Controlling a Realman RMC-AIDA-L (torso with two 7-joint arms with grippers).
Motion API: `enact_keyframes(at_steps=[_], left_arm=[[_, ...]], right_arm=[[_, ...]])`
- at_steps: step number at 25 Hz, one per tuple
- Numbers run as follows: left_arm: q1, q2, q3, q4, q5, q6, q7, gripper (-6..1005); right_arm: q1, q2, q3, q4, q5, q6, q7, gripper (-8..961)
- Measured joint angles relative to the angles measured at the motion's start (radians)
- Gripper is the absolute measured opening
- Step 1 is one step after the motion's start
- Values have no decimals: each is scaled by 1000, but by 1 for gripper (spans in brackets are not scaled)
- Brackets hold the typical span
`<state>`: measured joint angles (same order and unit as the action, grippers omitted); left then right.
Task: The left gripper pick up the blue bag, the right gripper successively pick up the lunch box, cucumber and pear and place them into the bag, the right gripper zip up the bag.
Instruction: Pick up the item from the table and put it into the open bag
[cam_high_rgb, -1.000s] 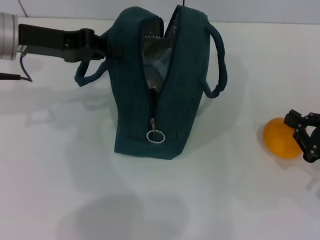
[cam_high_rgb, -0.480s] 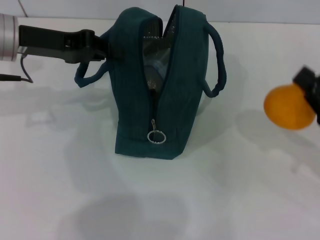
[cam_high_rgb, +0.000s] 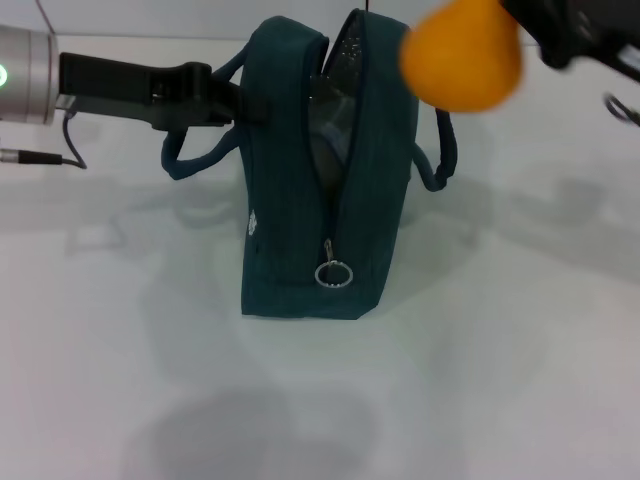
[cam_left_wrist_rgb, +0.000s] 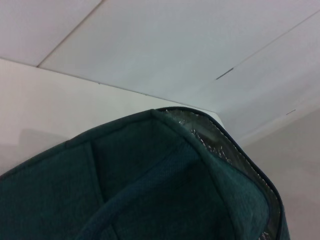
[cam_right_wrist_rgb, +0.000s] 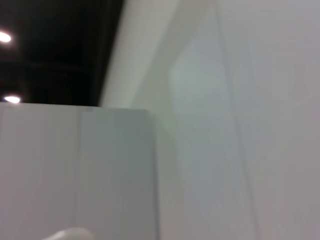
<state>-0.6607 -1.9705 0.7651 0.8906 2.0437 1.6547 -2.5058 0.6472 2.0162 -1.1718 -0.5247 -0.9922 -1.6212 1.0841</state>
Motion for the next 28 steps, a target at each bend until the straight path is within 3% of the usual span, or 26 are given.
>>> enact_keyframes(at_steps=[4, 10, 21, 28], left_arm=[[-2, 4, -1, 4, -15, 1, -12, 52], [0, 9, -1, 0, -36, 1, -13, 52], [11, 9, -1, -1, -39, 0, -13, 52], [16, 9, -1, -1, -39, 0, -11, 52]], right_arm=[[75, -1, -31, -29, -8, 61, 44, 57], [113, 6, -144, -39, -9, 201, 38, 63], [84, 11, -401, -16, 65, 371, -46, 75], [31, 12, -454, -10, 77, 378, -32, 82]])
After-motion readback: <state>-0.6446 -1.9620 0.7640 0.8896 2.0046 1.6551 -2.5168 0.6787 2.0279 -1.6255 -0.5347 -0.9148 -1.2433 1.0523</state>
